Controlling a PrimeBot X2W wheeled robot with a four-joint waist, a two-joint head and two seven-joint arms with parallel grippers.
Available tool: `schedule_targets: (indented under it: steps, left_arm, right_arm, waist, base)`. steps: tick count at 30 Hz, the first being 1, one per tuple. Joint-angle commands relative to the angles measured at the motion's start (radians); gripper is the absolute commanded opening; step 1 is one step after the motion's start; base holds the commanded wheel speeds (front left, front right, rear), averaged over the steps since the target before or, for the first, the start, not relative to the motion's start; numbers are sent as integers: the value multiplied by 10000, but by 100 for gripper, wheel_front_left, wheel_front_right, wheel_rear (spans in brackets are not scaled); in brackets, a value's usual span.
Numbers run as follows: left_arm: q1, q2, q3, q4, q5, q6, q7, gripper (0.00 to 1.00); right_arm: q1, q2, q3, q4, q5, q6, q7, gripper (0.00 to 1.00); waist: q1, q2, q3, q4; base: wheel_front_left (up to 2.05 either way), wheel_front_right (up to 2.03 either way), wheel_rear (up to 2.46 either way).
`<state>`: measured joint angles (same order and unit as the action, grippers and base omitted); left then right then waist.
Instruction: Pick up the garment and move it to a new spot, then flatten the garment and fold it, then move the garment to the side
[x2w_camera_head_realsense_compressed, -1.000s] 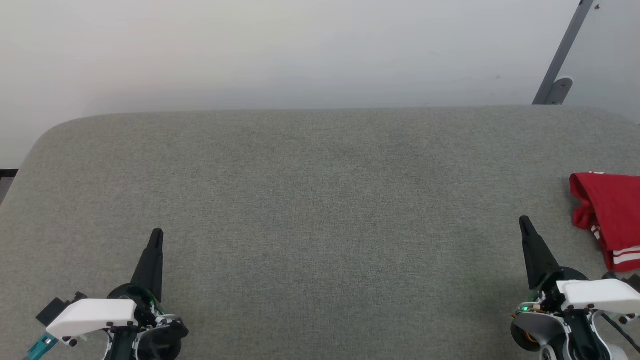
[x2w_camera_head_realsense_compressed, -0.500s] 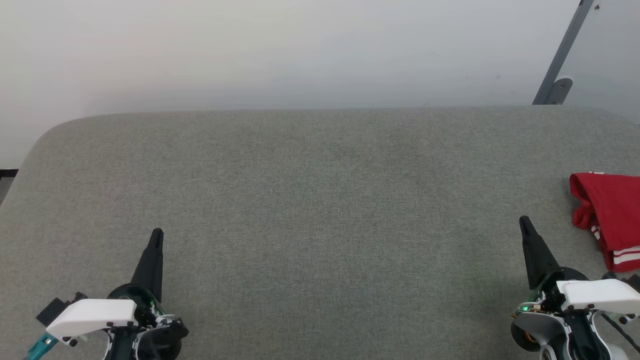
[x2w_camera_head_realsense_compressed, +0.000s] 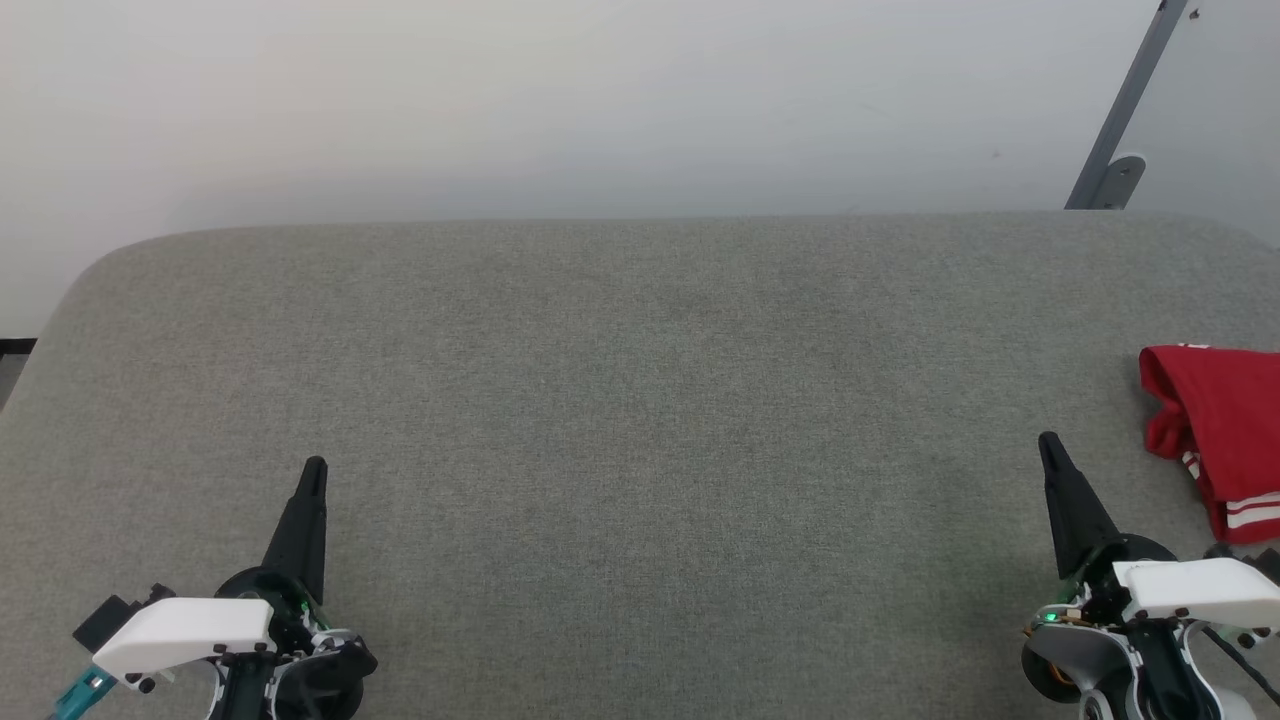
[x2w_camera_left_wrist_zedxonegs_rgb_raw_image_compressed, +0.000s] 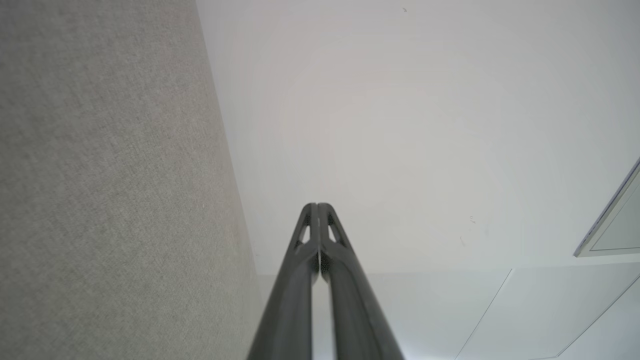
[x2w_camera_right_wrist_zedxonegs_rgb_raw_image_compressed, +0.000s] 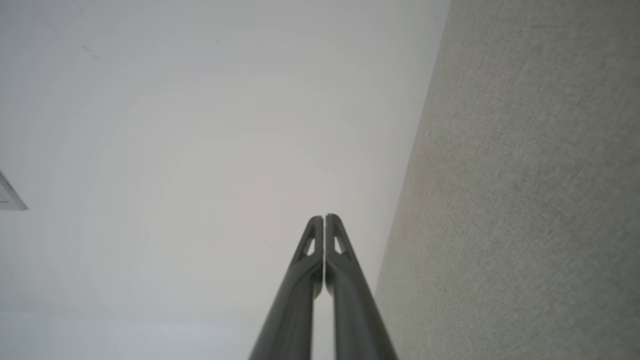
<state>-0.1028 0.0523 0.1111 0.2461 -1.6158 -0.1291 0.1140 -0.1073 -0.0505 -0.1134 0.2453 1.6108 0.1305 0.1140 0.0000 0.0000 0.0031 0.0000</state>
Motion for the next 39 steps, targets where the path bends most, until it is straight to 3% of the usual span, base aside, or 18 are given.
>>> schedule_targets:
  steps: [1,39]
  left_arm:
    - [-131,-13,27,-3,29,-28,11,0]
    - [-133,-18,38,-4,46,-29,25,0]
  right_arm:
    - [-42,19,0,23,40,4,7,0]
    - [-41,19,0,23,41,4,6,0]
  waist:
    - [0,0,0,0]
    - [0,0,0,0]
  base:
    - [0,0,0]
    - [0,0,0]
